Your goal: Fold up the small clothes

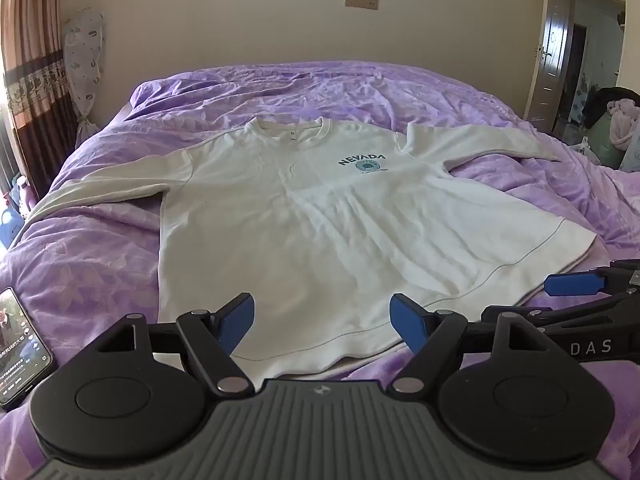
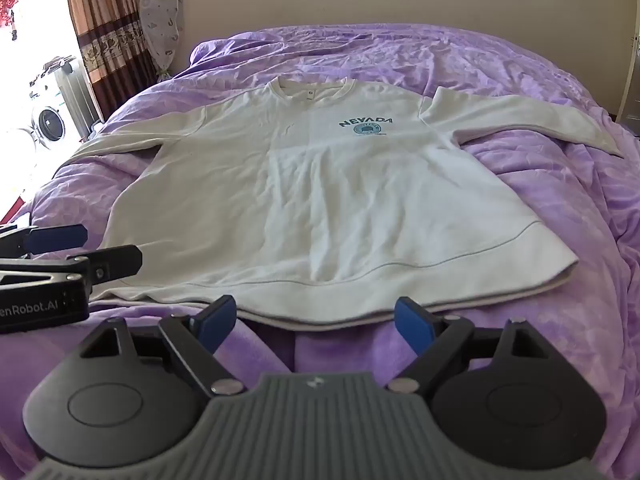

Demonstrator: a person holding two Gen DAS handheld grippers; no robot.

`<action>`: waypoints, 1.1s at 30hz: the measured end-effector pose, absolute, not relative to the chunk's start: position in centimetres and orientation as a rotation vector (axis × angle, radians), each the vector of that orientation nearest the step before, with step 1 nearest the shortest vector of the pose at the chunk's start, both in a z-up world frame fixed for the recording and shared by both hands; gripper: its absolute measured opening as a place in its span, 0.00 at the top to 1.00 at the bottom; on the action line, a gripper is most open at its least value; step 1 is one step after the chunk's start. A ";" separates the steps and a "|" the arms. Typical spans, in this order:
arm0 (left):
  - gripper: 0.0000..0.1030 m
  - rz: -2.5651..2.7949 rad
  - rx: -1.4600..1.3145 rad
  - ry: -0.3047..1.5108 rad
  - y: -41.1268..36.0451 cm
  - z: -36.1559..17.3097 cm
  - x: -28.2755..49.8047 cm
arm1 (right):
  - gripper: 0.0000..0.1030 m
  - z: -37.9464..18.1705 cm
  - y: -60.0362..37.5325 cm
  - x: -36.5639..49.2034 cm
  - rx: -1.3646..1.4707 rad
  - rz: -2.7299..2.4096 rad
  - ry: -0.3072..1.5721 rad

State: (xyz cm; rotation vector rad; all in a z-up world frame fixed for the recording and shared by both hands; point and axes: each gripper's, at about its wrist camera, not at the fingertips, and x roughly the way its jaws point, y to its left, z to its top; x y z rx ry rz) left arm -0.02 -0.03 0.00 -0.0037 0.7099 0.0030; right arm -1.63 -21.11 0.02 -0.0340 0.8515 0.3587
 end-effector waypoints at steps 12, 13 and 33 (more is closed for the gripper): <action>0.12 0.003 -0.015 0.728 0.2 -0.2 0.3 | 0.20 -0.1 -21.1 -1.6 -0.033 0.359 0.853; 0.12 0.003 -0.014 0.728 0.1 -0.2 0.3 | 0.20 -0.1 -21.1 -1.6 -0.034 0.359 0.853; 0.12 0.005 -0.014 0.729 0.0 -0.2 0.3 | 0.20 -0.1 -21.2 -1.6 -0.032 0.359 0.855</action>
